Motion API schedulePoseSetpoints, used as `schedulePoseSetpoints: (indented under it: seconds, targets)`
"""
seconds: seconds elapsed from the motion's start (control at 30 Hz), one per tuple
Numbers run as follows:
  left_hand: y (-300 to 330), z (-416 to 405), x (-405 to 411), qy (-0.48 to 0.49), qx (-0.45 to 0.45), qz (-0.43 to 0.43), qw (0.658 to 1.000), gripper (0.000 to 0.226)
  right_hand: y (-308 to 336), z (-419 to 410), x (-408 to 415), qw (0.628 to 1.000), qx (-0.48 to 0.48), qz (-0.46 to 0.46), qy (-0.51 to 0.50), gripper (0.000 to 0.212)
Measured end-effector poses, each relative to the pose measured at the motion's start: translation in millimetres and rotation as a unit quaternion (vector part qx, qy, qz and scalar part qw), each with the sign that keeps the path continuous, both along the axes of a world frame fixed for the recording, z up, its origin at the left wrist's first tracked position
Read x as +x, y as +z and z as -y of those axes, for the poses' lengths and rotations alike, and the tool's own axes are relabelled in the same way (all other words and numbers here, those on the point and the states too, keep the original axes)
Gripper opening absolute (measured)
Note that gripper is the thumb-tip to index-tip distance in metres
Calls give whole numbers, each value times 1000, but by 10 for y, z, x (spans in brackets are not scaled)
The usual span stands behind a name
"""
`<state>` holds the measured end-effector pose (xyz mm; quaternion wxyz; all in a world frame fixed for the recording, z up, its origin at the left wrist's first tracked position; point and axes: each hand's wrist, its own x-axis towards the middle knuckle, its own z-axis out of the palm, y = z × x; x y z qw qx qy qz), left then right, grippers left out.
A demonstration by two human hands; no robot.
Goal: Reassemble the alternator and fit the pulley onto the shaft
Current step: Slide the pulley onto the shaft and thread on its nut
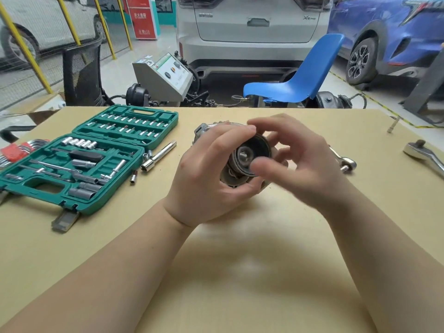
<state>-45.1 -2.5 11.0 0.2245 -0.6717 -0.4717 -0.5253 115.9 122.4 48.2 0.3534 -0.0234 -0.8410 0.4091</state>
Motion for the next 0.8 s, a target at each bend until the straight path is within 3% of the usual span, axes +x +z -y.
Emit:
schedulePoseSetpoints:
  seconds: [0.07,0.1,0.23,0.33,0.4,0.5,0.6,0.73,0.8]
  targets:
    - [-25,-5,-35,17,-2,-13,1000,68,-21,75,-24,986,157,21,-53,63]
    - [-39,-7,-53,18,-4,-21,1000,67,-27,96,-39,981,182,23,-70,65]
    - [-21,-35,-122,-14,-50,-4,999,73,-56,106,-58,980,150,2,-133,54]
    - [51,12,-331,1,-82,38,996,71,-36,71,-72,988,-55,0,-142,36]
    - [72,53,-482,42,-104,144,983,58,-13,12,-78,976,-200,-13,-88,31]
    - [40,60,-578,65,-154,335,927,44,14,-17,-76,951,-307,-38,4,32]
    - [-10,17,-542,46,-196,391,898,41,-24,74,-124,900,-423,-105,17,25]
    - [-76,-19,-464,12,-190,433,881,36,-131,228,-207,807,-548,-205,-78,20]
    - [-84,-29,-450,11,-191,434,881,38,-167,243,-216,781,-573,-223,-107,23]
